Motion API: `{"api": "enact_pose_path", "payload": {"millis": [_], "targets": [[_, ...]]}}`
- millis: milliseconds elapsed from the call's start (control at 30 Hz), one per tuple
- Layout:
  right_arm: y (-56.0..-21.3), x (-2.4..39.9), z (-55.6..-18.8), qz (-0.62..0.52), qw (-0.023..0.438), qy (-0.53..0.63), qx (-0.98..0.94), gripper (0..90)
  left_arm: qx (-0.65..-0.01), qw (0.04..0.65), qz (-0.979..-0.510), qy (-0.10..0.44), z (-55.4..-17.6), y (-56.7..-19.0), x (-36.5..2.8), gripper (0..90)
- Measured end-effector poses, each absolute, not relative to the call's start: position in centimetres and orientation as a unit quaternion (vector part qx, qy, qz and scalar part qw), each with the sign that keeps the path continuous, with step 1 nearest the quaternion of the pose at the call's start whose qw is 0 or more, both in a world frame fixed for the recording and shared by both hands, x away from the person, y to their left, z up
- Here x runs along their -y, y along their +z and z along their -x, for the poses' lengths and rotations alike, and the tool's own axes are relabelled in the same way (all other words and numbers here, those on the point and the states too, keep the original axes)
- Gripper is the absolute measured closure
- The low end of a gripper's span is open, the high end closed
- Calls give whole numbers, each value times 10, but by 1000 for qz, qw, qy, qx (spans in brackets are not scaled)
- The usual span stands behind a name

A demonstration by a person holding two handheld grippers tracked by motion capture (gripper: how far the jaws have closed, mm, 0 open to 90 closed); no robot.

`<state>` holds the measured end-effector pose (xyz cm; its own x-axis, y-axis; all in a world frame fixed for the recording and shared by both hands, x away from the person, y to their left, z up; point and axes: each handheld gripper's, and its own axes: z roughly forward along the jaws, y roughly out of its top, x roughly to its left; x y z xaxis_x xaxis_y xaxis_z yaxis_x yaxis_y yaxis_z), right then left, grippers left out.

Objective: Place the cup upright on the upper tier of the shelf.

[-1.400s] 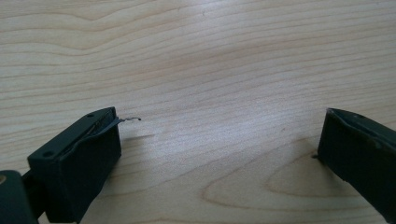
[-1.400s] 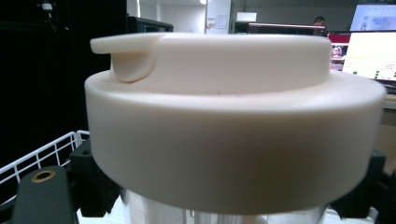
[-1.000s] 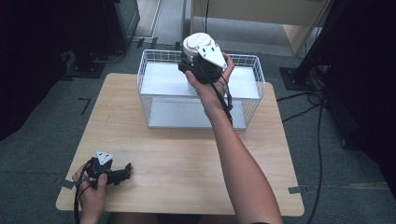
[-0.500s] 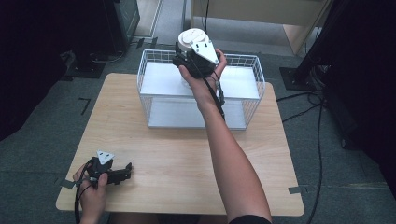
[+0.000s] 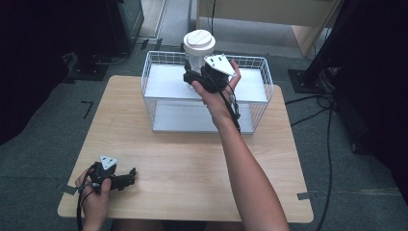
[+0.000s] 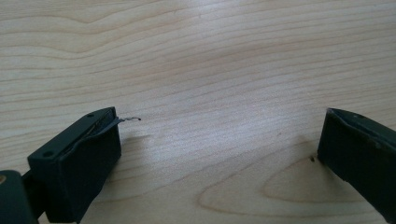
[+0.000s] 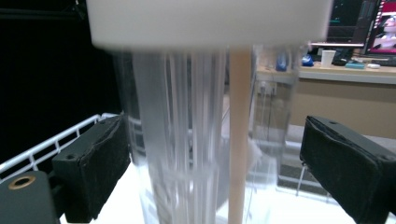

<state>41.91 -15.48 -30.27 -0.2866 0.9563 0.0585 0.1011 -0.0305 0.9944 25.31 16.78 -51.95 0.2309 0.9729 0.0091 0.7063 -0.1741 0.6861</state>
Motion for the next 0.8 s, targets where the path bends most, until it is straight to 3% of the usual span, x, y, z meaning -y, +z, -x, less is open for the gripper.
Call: {"api": "enact_pose_path", "payload": {"millis": [800], "targets": [[-349, 191, -361, -443, 376, 549, -601, 87, -575, 287, -730, 233, -253, -520, -168, 0]]}}
